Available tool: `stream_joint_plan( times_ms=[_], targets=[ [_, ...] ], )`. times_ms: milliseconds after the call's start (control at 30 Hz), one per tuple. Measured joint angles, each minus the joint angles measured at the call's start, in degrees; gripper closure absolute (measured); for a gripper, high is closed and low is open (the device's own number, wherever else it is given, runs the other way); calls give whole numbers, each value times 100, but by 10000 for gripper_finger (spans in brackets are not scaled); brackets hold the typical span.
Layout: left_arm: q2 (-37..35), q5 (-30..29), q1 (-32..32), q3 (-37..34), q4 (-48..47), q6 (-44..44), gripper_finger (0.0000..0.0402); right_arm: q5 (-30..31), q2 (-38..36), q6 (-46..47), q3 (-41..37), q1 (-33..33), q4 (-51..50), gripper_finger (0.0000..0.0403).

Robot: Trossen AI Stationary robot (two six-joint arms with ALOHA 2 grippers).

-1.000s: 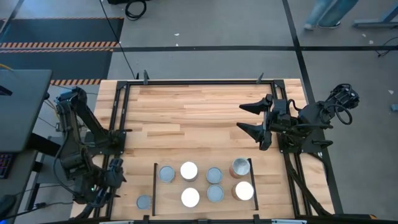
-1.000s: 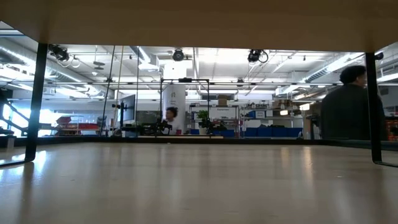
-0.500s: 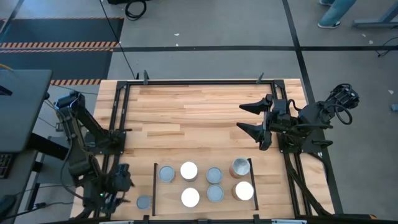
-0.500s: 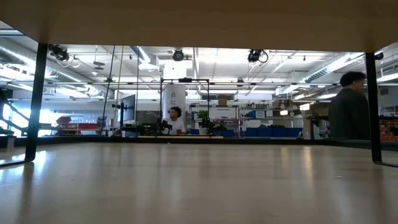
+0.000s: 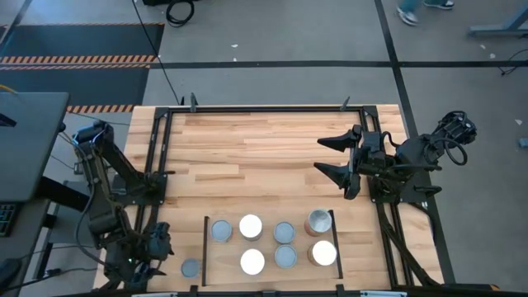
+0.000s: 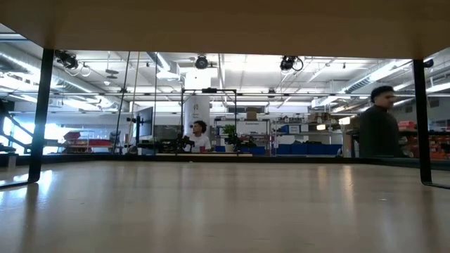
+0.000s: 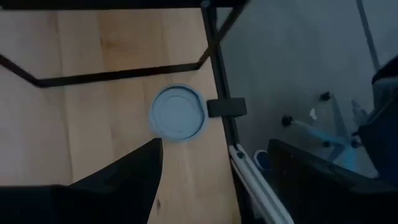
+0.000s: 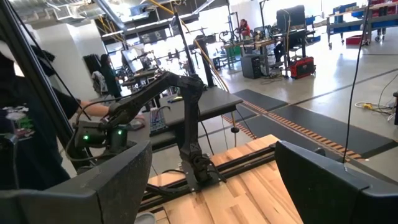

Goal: Pick and place cans onto a shelf
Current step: Put the small canned carrots on the shelf

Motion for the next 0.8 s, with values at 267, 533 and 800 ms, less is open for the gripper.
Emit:
stream_joint_plan(
  times_ms=[267, 533, 800],
  targets=[
    [-4, -278, -366, 0, -407, 8, 108, 0, 0, -2, 0, 0, 1, 55],
    [-3, -1331, -395, 0, -540, -309, 108, 0, 0, -1, 0, 0, 2, 55],
    [35, -1660, -673, 2, 777, 118, 108, 1, 0, -2, 0, 0, 0, 55]
  ],
)
